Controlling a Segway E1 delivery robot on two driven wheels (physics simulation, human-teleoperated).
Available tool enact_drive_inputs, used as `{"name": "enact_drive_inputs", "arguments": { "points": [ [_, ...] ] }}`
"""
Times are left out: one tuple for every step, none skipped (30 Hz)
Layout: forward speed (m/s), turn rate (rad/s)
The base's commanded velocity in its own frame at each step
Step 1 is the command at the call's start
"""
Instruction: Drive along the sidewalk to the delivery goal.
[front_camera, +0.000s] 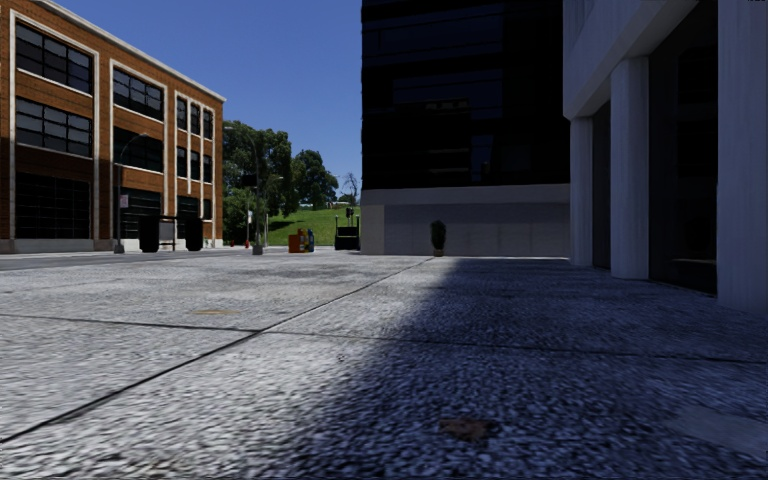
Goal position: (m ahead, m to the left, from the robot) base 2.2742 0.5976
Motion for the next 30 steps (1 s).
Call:
{"name": "enact_drive_inputs", "arguments": {
  "points": [
    [2.0,0.0],
    [2.0,0.0],
    [2.0,0.0],
    [2.0,0.0],
    [2.0,0.0],
    [2.0,0.0],
    [2.0,0.0],
    [2.0,0.0],
    [2.0,0.0],
    [2.0,0.0],
    [2.0,0.0],
    [2.0,0.0],
    [2.0,0.0],
    [2.0,0.0],
    [2.0,0.0],
    [2.0,0.12],
    [2.0,0.12],
    [2.0,0.21],
    [2.0,0.26],
    [2.0,0.27],
    [2.0,0.27],
    [1.98,0.28],
    [1.93,0.28],
    [1.89,0.28],
    [1.89,0.28],
    [1.85,0.31],
    [1.82,0.34],
    [1.79,0.36],
    [1.79,0.36],
    [1.76,0.39]
  ]
}}
